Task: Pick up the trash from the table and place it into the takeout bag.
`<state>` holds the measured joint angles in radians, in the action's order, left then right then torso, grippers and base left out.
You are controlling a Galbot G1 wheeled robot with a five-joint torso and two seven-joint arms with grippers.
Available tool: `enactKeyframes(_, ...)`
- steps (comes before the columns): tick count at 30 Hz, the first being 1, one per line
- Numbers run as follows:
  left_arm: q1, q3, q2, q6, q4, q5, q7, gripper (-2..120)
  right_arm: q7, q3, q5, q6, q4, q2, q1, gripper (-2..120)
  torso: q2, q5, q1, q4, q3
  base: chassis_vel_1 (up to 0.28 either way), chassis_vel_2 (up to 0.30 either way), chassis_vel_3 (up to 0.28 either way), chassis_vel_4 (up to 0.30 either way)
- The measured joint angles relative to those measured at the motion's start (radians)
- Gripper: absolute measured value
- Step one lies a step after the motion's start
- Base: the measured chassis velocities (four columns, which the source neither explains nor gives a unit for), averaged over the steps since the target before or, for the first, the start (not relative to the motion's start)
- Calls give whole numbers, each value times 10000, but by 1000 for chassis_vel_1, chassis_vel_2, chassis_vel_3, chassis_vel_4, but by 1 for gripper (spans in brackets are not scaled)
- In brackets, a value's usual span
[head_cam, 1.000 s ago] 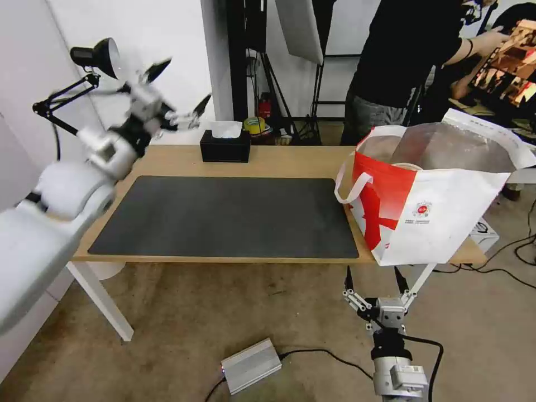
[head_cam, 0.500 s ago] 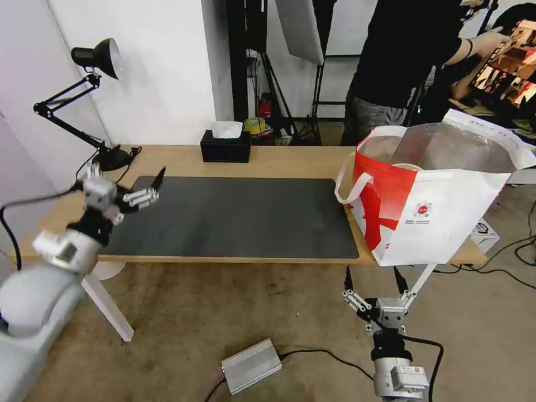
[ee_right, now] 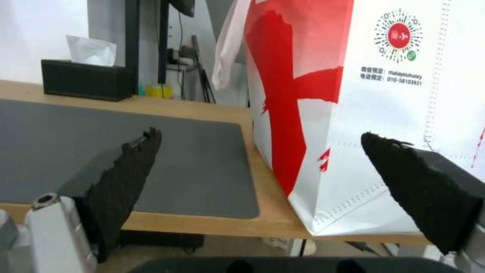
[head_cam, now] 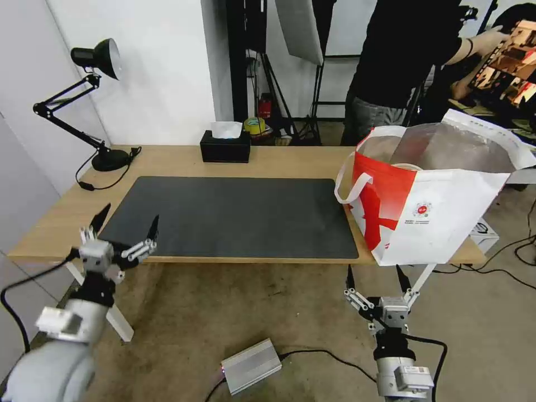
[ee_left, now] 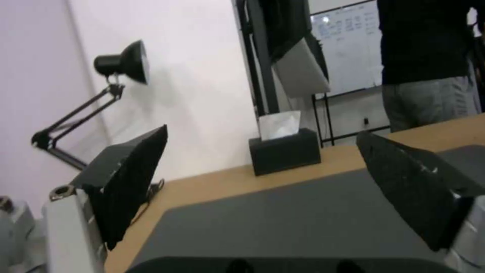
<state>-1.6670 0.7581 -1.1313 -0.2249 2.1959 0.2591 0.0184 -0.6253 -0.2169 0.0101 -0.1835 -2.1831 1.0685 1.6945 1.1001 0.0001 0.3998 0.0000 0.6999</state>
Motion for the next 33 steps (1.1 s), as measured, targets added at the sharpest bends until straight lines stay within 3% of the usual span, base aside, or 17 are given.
enactKeyframes(6,-519,-167,-895,-561,-197,-538,101,100,23,-135,65,17,-35,-44,81,100,-1,1,1,0,0,0,0,0,0)
enactKeyframes(12,-974,-208,-1331,-1084,-363,-772,130,100,26,-255,88,16,6,-52,129,100,-1,1,1,-1,0,0,0,0,0)
enactKeyframes(22,-1622,-770,-1931,-1839,-498,-1441,343,100,31,-280,90,6,37,46,126,100,-1,0,1,0,1,0,0,0,0)
enactKeyframes(33,-1812,-1008,-2214,-2098,-555,-1695,387,100,34,-295,88,4,72,41,121,100,-1,0,1,0,1,0,0,0,0)
